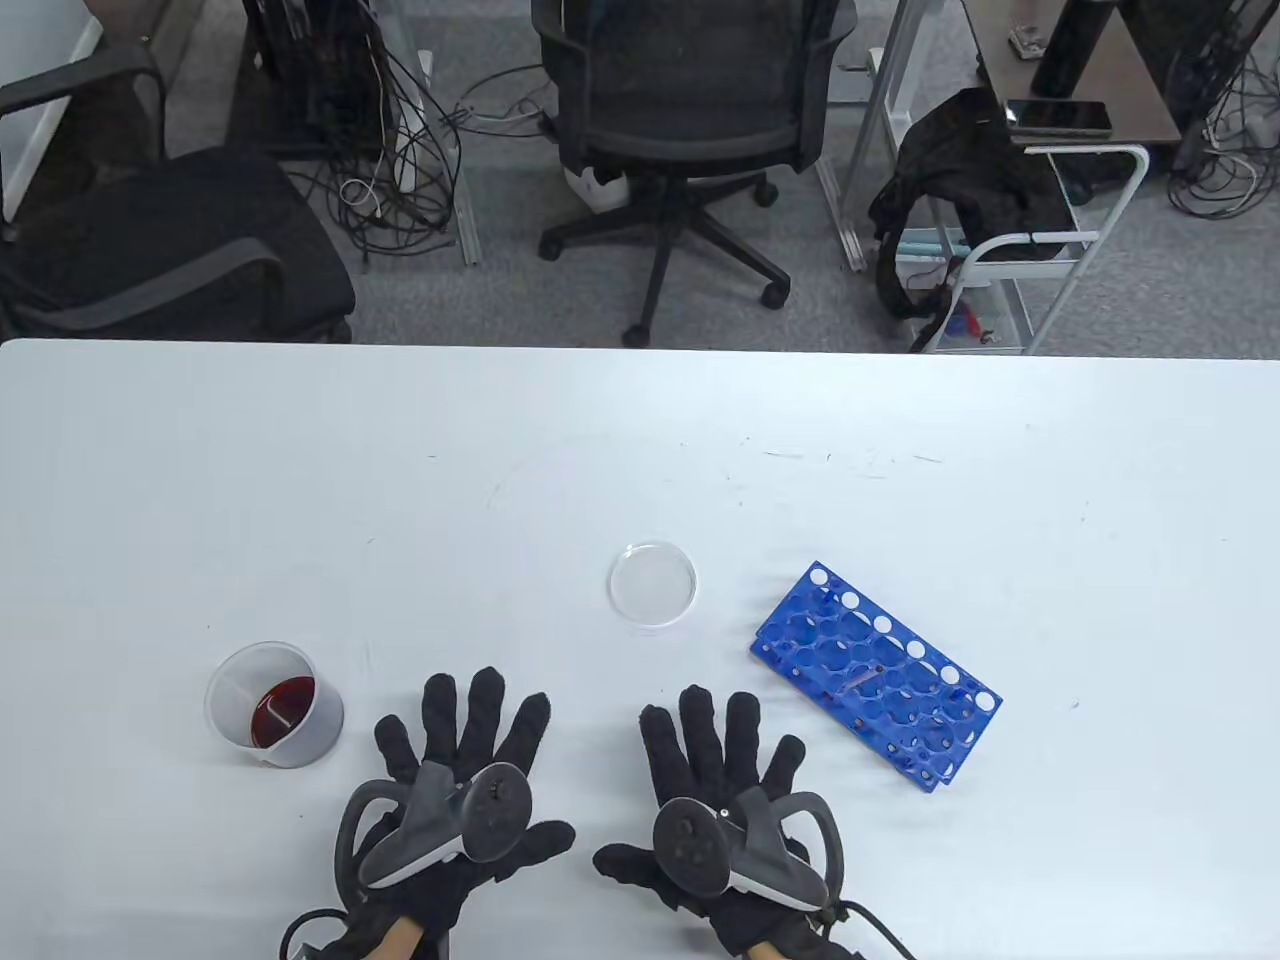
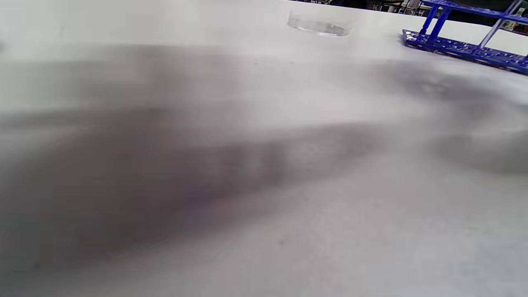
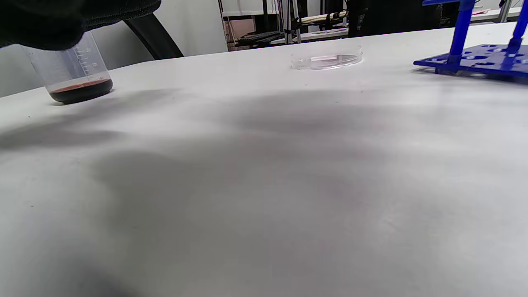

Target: Dip glass rod and spread liquid on culture dish

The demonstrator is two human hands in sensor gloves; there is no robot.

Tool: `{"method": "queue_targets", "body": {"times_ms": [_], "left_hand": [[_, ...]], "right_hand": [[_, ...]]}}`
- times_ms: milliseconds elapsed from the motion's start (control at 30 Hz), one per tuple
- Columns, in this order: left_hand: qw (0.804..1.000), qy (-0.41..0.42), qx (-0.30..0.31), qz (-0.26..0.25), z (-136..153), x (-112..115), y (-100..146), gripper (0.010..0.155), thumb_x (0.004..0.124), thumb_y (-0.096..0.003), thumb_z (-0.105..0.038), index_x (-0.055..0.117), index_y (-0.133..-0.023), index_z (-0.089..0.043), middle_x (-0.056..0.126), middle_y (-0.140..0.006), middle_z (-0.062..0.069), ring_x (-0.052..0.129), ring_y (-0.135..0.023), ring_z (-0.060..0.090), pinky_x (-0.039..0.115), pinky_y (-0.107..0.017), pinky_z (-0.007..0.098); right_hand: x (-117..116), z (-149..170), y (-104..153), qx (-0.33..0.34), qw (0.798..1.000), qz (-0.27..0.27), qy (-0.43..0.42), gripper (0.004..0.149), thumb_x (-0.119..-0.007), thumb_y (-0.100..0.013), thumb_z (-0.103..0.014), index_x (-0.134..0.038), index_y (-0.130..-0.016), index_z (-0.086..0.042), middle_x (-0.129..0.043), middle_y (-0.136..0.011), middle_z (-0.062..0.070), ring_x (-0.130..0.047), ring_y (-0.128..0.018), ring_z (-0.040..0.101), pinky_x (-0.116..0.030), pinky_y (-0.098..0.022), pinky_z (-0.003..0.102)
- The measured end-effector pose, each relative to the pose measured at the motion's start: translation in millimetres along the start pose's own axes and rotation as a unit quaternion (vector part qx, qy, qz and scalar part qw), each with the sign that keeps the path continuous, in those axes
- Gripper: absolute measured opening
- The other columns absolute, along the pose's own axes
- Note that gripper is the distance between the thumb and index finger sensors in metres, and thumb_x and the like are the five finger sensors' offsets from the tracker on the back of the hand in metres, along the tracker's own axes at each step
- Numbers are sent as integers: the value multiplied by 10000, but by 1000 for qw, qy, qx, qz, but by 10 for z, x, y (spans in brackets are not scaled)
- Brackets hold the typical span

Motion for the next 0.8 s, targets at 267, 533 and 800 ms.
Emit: {"method": "queue_targets", "body": {"times_ms": [267, 533, 800], "left_hand": [[1000, -1, 3, 1, -1, 3, -3, 1058, 531, -409, -840, -119, -1088, -355, -136, -1165, 186, -92, -1032, 600, 132, -634, 858], [1000, -2, 1, 6, 6, 4, -3, 1059, 528, -408, -841, -122, -1087, -352, -135, -1164, 189, -90, -1033, 600, 135, -635, 857], [1000, -2, 3, 11, 2, 6, -10, 1060, 530, -409, -839, -121, -1088, -351, -135, -1164, 187, -87, -1036, 598, 135, -640, 855]], "right_hand": [[15, -6, 5, 2, 1000, 3, 2, 1129, -562, -479, -798, 108, -1092, -127, 101, -1128, 298, 32, -954, 670, -174, -549, 907], [6, -4, 10, 7, 1000, 3, 1, 1123, -559, -482, -796, 99, -1096, -125, 96, -1131, 297, 30, -956, 669, -176, -551, 906], [6, 26, -4, 7, 1000, 7, -17, 1115, -558, -486, -795, 92, -1100, -129, 81, -1136, 295, 12, -962, 667, -194, -566, 898]]}}
Point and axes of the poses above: the tracker on the back of each hand, its own z axis roughly to the little-finger side, its own y axis roughly from the fingertips to the wrist, x = y × z, the point moved 1 cm from there along -y, roughly from the wrist to the fingertips
